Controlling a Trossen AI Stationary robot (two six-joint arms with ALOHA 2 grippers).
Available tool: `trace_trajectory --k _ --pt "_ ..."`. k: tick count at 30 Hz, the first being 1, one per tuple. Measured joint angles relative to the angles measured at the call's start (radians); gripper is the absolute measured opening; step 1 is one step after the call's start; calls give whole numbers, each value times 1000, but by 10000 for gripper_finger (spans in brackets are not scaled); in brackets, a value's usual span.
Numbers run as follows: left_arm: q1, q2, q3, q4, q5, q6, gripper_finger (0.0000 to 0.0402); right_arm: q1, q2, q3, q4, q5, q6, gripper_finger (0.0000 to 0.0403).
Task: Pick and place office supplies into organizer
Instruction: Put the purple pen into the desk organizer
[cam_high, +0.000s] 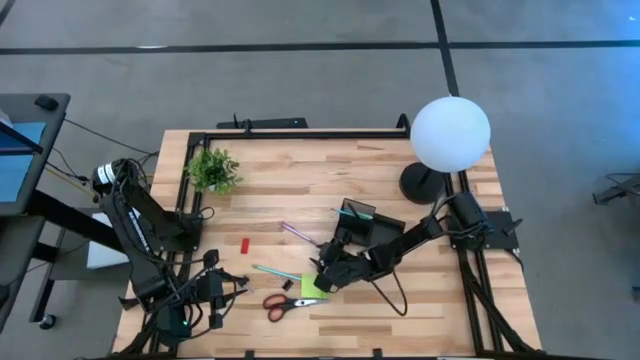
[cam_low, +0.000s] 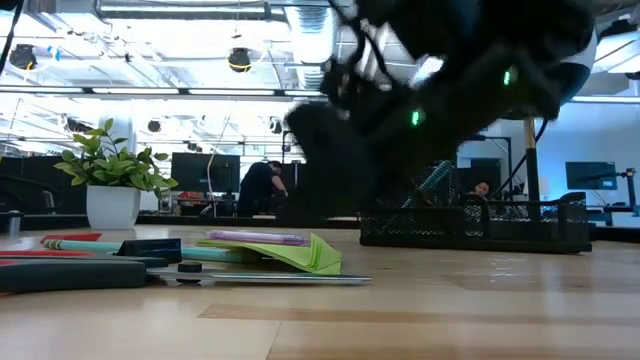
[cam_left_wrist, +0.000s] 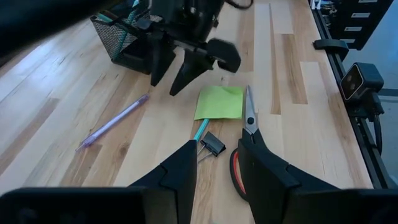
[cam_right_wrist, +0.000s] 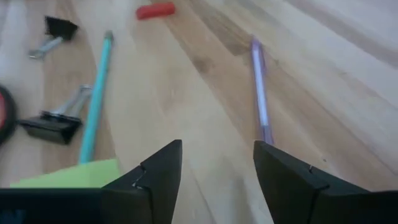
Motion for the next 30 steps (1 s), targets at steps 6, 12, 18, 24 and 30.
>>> trace_trajectory --k 6,12,18,24,30 --pt "0 0 0 1 6 0 114 -16 106 26 61 123 -43 197" --pt "0 0 0 3 7 0 114 -36 165 105 54 175 -103 197" --pt "0 0 0 0 8 0 114 -34 132 179 -22 130 -91 190" --pt "0 0 0 0 51 -6 114 8 106 277 -199 117 -32 176" --pt "0 0 0 3 50 -8 114 80 107 391 -533 123 156 161"
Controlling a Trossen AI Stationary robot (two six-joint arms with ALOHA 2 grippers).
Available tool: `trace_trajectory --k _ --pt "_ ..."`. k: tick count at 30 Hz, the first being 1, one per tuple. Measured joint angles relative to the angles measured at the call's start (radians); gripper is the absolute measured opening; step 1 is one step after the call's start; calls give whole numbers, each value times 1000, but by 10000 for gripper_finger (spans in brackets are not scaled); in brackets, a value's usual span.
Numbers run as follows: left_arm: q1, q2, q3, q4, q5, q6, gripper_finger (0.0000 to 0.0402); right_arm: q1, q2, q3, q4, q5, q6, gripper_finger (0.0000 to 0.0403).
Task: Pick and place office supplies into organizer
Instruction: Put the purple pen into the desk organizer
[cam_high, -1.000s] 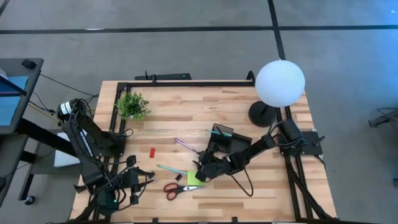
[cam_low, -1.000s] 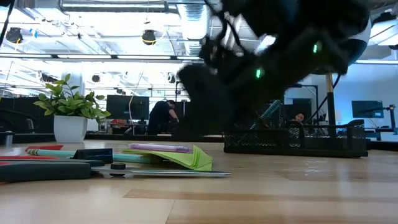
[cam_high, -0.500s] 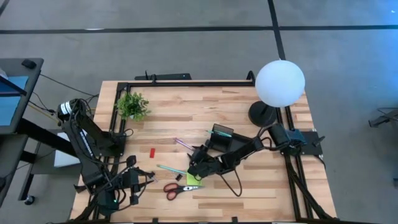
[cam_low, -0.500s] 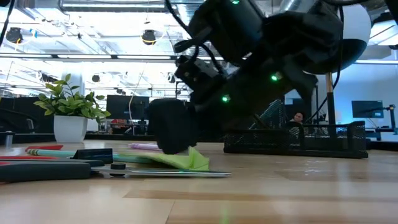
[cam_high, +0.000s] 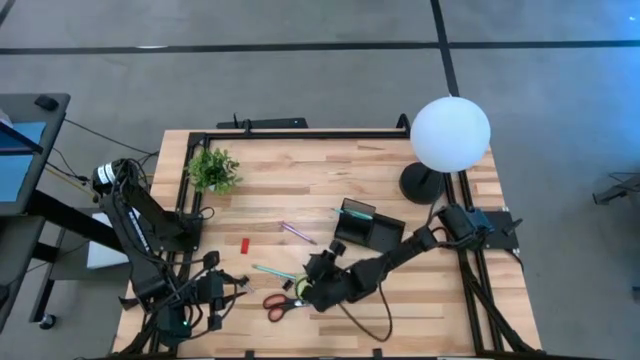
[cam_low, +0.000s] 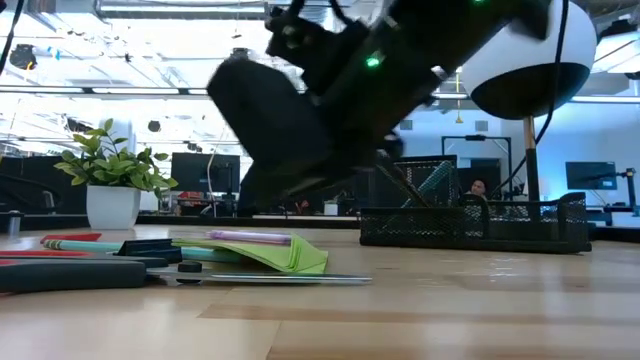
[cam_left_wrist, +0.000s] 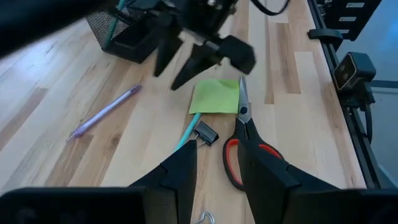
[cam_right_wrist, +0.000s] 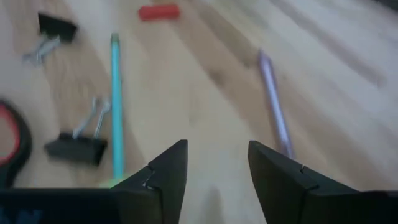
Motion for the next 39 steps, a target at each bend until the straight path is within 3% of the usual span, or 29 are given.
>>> trace_trajectory --k 5,10,13,21,27,39 --pt "0 0 0 4 -12 -28 114 37 1 0 -173 20 121 166" --pt "0 0 0 6 -19 -44 114 -3 1 -68 -126 35 226 173" --pt "0 0 0 7 -19 -46 114 -36 1 -141 11 19 246 170" --pt "0 0 0 6 -19 -42 114 -80 -6 -241 214 46 178 160" --pt "0 0 0 4 -18 -28 114 -122 -2 -258 330 38 -2 162" --pt "0 0 0 4 -5 -29 114 -206 -2 -257 373 -60 -13 159"
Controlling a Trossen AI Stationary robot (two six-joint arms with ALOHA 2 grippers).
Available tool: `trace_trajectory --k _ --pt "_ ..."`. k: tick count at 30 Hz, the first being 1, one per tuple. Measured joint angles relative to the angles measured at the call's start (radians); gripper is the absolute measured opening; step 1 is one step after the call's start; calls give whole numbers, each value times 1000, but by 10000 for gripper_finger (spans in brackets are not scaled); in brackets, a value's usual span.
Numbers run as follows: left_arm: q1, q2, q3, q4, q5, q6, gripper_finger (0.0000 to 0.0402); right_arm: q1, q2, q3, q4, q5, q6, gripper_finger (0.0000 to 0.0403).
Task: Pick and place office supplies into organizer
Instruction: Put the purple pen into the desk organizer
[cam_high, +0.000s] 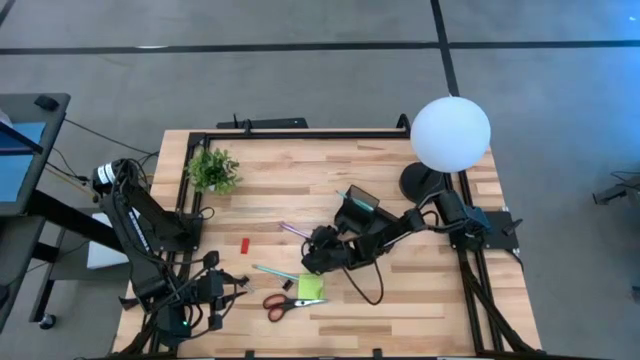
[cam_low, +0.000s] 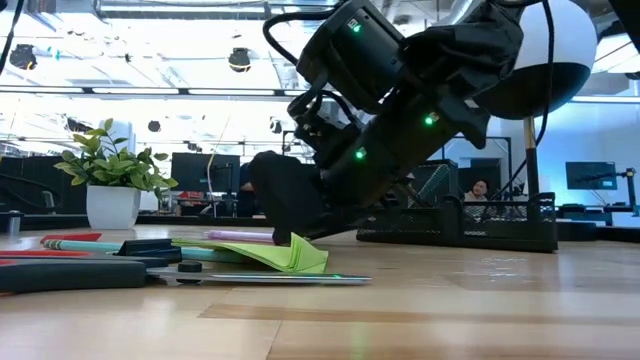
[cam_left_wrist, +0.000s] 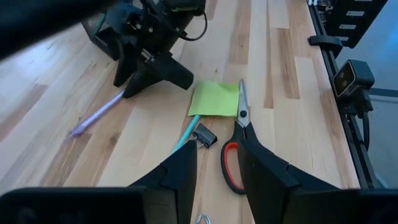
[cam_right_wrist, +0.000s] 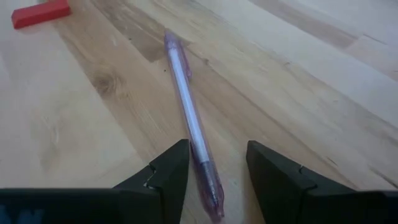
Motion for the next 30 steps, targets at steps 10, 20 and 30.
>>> trace_trajectory --k 10,20,30 --pt "0 0 0 0 5 7 114 4 54 0 198 -27 -196 159" --pt "0 0 0 0 4 12 114 0 180 22 405 5 -226 159" --pt "0 0 0 0 4 16 114 -22 178 22 389 -37 -220 139"
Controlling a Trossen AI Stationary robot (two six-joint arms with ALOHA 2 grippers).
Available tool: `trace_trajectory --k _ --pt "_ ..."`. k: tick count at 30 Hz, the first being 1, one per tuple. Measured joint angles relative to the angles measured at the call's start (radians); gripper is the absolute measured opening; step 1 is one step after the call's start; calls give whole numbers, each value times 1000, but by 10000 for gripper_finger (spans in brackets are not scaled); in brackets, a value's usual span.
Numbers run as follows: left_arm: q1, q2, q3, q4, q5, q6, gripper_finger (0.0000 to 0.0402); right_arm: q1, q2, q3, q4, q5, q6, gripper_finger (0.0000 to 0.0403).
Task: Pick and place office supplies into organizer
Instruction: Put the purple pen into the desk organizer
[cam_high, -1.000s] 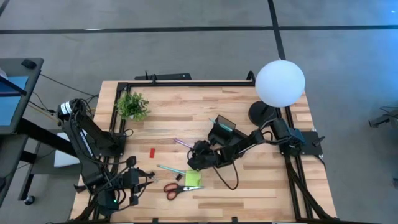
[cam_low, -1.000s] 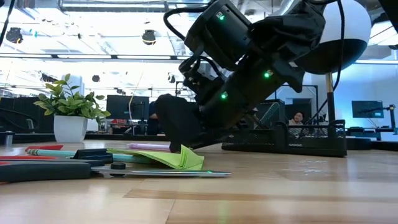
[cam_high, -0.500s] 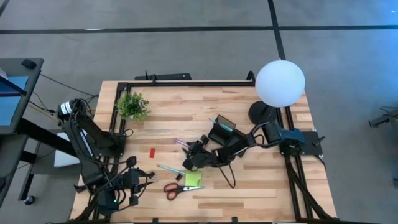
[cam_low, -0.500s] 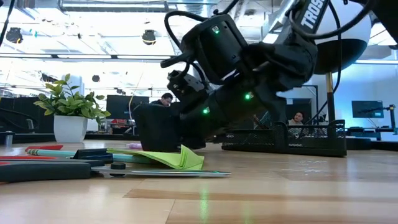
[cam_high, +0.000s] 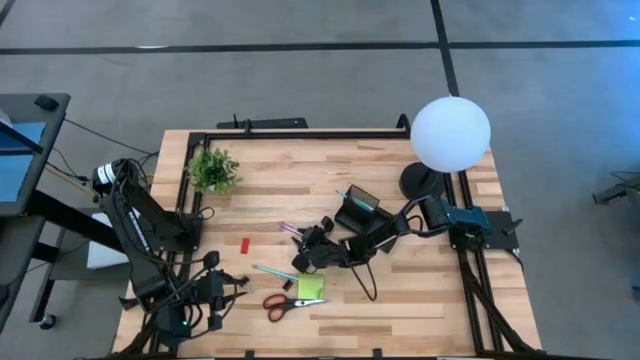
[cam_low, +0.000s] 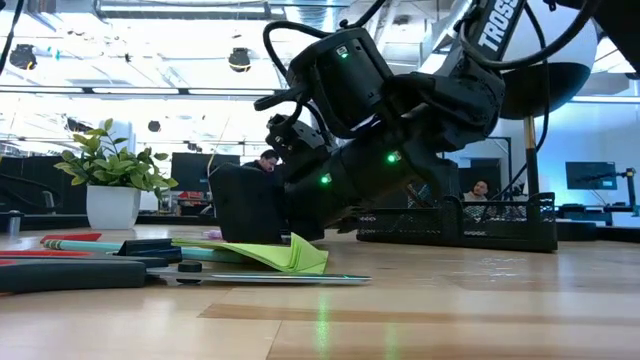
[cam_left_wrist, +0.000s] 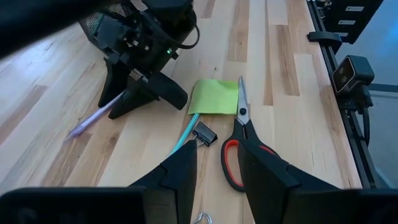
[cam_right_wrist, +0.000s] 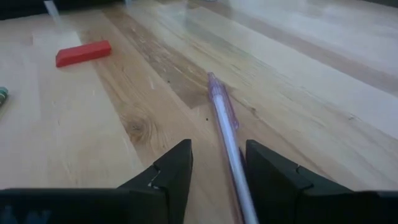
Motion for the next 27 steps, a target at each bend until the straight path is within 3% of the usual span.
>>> trace_trajectory --k 9,23,27 --pt "0 0 0 0 0 -5 114 -7 -1 0 4 -23 72 26" --pt "0 0 0 0 0 -5 114 88 9 -6 149 39 38 28" --pt "0 0 0 0 0 -5 114 113 10 -8 173 165 41 28"
